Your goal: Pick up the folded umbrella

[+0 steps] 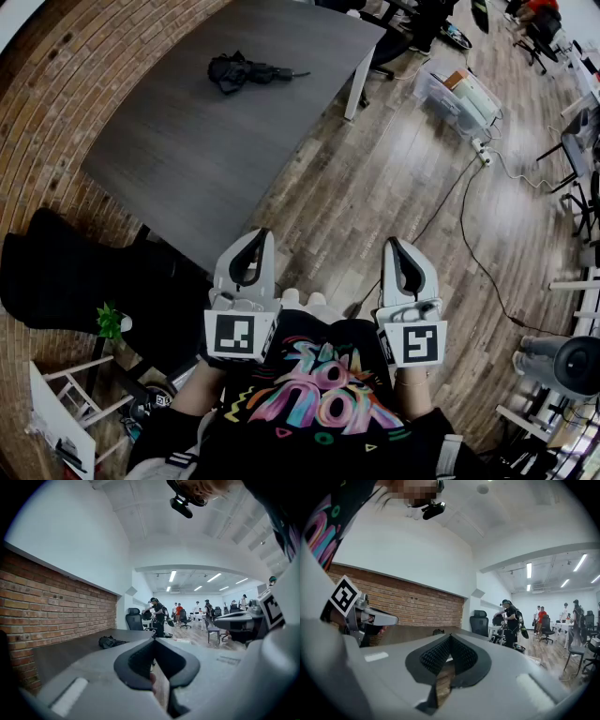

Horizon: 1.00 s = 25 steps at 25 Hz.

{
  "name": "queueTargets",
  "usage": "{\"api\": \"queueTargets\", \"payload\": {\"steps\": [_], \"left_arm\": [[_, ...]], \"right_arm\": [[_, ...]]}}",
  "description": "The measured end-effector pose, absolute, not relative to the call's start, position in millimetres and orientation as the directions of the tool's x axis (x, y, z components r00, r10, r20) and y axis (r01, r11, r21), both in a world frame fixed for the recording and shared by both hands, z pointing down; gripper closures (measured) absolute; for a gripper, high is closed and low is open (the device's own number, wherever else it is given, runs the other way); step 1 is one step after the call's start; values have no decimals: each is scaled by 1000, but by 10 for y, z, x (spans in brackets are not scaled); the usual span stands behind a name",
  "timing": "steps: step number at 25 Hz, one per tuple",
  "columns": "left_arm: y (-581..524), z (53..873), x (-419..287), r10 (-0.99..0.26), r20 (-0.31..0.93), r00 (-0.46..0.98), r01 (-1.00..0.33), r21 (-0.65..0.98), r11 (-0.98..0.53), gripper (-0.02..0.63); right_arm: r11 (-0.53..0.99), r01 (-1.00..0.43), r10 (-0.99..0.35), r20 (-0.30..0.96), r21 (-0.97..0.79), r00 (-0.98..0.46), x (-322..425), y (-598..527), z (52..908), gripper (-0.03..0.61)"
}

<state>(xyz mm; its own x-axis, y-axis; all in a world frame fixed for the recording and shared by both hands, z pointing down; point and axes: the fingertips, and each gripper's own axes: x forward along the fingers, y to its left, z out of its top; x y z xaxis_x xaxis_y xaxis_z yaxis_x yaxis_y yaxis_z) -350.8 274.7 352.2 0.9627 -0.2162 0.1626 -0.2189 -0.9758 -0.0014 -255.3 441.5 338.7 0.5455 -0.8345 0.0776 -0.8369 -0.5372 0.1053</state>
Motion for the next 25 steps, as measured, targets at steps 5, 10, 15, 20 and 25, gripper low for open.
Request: {"api": "queueTargets", "payload": {"steps": [5,10,15,20,25], "left_arm": [[2925,3550,-3456,-205,166,965,-205,-16,-979,612],[2912,3598,-3330,-213,190,958,-217,-1,-976,612],[2731,3690,-3086,-206,202,958,-209,-3,-978,612],[2455,3695,-2634,-179,195,964,-182,-2,-983,612],[2059,3669,-2187,-168,197,966,-172,2,-985,612]], "right_arm": [[-540,-838,-835,81,73,545,-2487,4563,3439,578],[-548,-835,-829,99,45,550,-2347,4576,3541,577],[-547,-836,-829,108,52,549,-2101,4363,3608,577],[-555,-829,-822,110,67,559,-1707,4066,3611,577],[-558,-826,-817,119,82,564,-1250,3677,3578,577]]}}
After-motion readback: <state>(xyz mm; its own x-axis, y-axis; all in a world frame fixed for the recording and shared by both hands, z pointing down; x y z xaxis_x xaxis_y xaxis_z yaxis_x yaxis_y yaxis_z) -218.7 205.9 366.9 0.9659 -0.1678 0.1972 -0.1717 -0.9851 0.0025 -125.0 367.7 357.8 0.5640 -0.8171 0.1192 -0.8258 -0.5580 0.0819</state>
